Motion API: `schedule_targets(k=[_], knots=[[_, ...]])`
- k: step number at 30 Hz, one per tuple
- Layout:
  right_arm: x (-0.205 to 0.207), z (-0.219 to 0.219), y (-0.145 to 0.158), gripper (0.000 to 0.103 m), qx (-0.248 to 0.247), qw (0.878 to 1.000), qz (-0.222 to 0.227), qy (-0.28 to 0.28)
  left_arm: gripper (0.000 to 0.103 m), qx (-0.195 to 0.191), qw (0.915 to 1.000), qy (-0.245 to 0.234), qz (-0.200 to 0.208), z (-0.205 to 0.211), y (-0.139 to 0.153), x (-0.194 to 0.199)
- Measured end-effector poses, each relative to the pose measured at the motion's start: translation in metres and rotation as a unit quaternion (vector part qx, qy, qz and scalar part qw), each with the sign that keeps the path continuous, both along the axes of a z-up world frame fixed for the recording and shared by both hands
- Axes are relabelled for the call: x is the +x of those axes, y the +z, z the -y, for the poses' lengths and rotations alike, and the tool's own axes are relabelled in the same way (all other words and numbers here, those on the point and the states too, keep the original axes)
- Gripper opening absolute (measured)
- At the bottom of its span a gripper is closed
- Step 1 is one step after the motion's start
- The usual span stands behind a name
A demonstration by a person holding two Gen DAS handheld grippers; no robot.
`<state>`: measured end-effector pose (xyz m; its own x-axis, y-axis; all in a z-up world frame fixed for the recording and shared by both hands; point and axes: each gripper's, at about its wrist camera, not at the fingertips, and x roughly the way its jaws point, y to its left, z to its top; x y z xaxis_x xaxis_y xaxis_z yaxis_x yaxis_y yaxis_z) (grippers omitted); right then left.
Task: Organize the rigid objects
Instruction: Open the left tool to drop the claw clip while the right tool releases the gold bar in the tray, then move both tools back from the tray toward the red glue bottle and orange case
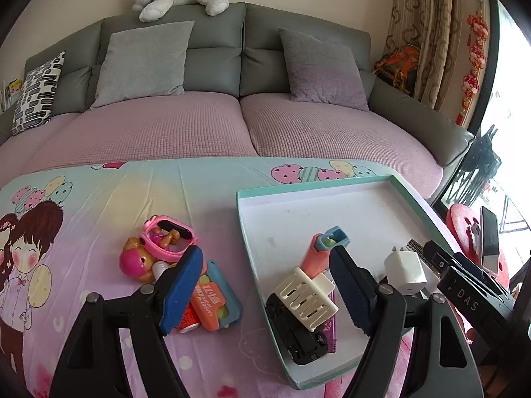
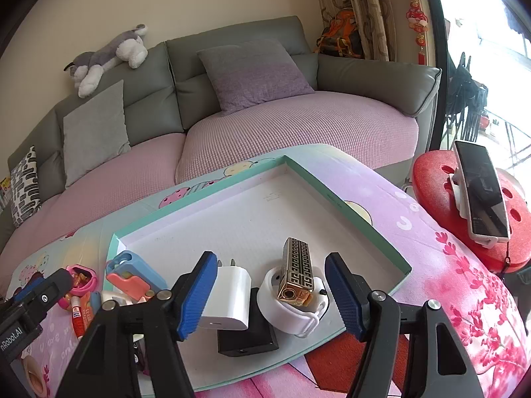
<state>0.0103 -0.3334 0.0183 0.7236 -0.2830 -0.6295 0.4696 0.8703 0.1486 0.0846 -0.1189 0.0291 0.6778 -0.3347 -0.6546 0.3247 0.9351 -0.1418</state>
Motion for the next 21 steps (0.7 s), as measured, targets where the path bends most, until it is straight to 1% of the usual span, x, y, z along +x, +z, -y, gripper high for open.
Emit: schedule_targets(k=[3,5,7,9,10,11,15,21], knots=[[0.001,-0.001,-0.001,0.08,-0.001,1.0,-0.002,0.004,0.088,0.0,0.9998,0.02,-0.003,-0.01,-0.003,0.003],[0.002,-0.003,-0.002,0.083,-0.003,1.0,-0.004,0.006,0.089,0.0,0.9995,0.029,-0.008,-0.016,-0.006,0.006],[0.003,-0.004,-0.002,0.09,-0.005,1.0,-0.004,0.008,0.09,-0.001,0.999,0.042,-0.01,-0.021,-0.009,0.008],[0.003,-0.006,-0.002,0.095,-0.007,1.0,-0.004,0.009,0.095,-0.002,0.9983,0.058,-0.011,-0.026,-0.01,0.01],[0.004,-0.006,-0.002,0.099,-0.007,1.0,-0.004,0.01,0.096,-0.003,0.9978,0.065,-0.013,-0.029,-0.012,0.011],[0.004,-0.007,-0.002,0.101,-0.008,1.0,-0.004,0.011,0.097,-0.004,0.9973,0.072,-0.014,-0.031,-0.013,0.012],[0.006,-0.01,-0.003,0.103,-0.011,1.0,-0.006,0.015,0.097,-0.007,0.9944,0.103,-0.021,-0.044,-0.018,0.015],[0.009,-0.016,-0.004,0.103,-0.02,1.0,-0.012,0.021,0.097,-0.009,0.9883,0.15,-0.023,-0.063,-0.024,0.019]])
